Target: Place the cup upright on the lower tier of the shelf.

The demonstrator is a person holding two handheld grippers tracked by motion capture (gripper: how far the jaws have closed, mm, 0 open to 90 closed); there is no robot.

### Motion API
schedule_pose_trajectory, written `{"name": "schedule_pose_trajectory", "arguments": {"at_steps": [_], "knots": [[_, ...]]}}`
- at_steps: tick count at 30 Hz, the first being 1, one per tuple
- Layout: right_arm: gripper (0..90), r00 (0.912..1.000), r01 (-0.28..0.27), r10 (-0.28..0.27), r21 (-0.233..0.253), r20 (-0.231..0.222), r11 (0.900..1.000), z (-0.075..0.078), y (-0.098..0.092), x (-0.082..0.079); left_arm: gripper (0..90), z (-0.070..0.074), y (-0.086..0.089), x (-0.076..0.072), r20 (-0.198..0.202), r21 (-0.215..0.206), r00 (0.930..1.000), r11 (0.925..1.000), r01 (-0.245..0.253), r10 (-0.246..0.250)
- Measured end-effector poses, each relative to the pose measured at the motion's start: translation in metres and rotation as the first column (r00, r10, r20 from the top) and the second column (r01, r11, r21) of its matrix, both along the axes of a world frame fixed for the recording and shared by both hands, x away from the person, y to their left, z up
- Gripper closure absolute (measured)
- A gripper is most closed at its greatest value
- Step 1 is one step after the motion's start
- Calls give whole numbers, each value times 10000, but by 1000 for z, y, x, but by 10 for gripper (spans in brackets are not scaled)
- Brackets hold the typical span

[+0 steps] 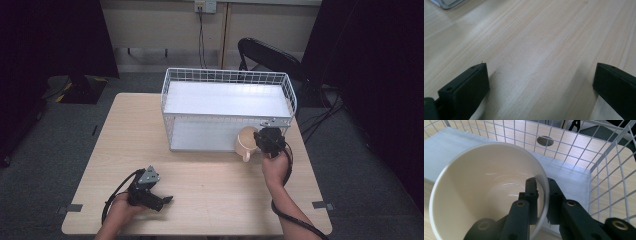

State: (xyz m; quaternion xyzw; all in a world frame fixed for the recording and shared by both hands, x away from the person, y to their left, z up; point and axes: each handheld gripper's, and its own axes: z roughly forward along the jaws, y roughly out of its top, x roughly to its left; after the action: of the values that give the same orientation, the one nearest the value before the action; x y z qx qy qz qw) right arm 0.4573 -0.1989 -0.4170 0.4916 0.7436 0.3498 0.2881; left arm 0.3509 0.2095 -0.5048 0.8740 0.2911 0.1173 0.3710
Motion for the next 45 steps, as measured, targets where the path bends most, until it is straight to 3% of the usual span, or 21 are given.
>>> {"name": "schedule_pose_trajectory", "arguments": {"at_steps": [26,45], "knots": [[822,9972,625,-610,-324,441,9975,-11,3,13,0,0,0,0,0,-2,10000,10000,3,-3],[820,9951,793,-782,-156,607,9967,-13,5,19,0,0,0,0,0,-3,10000,10000,1,-1]]}}
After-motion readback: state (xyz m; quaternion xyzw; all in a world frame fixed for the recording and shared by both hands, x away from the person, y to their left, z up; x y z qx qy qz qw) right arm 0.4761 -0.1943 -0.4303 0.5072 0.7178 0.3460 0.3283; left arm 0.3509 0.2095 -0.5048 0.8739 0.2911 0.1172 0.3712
